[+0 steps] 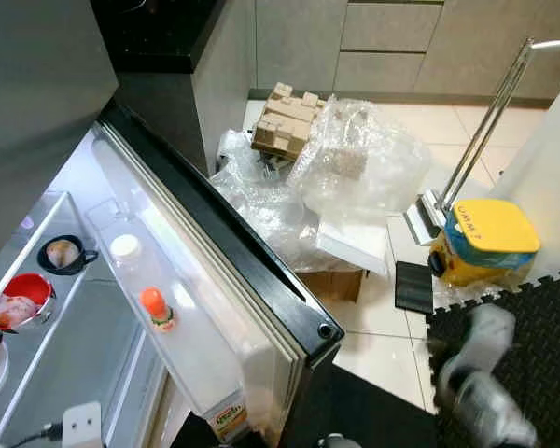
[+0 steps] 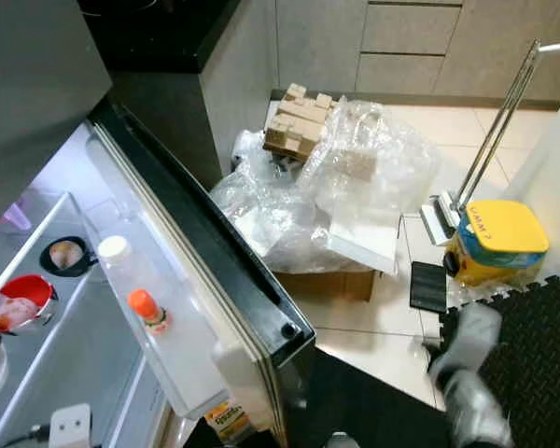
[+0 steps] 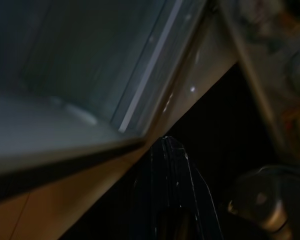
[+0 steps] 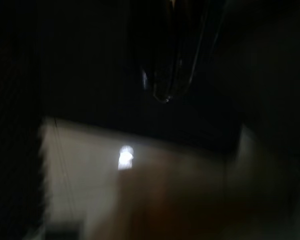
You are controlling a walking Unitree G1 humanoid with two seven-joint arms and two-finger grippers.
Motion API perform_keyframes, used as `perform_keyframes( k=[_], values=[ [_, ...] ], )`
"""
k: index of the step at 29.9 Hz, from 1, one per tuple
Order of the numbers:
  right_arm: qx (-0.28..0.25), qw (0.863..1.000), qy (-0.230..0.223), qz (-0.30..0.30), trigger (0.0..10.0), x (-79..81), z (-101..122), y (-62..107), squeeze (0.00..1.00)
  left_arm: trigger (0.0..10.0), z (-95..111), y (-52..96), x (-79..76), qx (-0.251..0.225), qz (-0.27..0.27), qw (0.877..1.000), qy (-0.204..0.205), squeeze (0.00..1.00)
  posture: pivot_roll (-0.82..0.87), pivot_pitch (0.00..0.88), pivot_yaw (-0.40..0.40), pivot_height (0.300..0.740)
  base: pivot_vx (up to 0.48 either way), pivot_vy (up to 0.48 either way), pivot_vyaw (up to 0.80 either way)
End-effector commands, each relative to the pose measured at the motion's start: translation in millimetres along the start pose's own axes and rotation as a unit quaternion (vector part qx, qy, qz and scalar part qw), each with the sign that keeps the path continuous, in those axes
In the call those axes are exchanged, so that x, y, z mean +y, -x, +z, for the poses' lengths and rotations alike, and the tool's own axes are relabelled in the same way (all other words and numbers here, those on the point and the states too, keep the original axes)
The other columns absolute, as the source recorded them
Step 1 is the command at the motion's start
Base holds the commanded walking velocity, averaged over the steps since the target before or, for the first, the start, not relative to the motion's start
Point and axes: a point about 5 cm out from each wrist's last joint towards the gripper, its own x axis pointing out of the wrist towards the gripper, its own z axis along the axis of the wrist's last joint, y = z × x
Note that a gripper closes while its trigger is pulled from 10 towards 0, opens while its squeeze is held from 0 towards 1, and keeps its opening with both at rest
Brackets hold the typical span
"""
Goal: Restocking fridge
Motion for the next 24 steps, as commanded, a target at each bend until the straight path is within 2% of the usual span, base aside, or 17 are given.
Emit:
perform_keyframes(
  k=[1,5,8,13,24],
  values=[
    [0.032,0.999,0.034,0.021,10.0,9.1,-16,0.3,0.0,10.0,-6,3.4,10.5,0.012,0.01,1.0,-0.005,0.0,-0.09,0.136,0.005,0.74,0.0,0.0,0.0],
    [0.028,1.0,0.009,0.011,10.0,15.5,-27,-0.5,0.0,10.0,-2,2.9,9.6,-0.005,0.005,1.0,-0.009,0.0,-0.09,0.129,0.007,0.74,-0.14,0.0,0.0],
    [0.03,0.999,0.01,0.008,10.0,15.8,-30,-0.1,0.0,10.0,-1,3.0,8.1,-0.009,0.004,1.0,-0.01,0.0,-0.09,0.127,0.008,0.74,-0.277,0.0,0.0],
    [0.044,0.998,0.051,0.002,10.0,15.8,-41,1.6,0.0,10.0,-1,3.8,-1.9,-0.026,-0.003,1.0,-0.014,0.0,-0.08,0.12,0.006,0.74,-0.294,0.0,0.0],
    [0.047,0.997,0.065,0.005,10.0,18.1,-44,1.9,0.0,10.0,4,4.0,-15.5,-0.054,-0.012,0.998,-0.013,0.0,-0.09,0.12,0.005,0.74,-0.37,0.0,0.0]
  ],
)
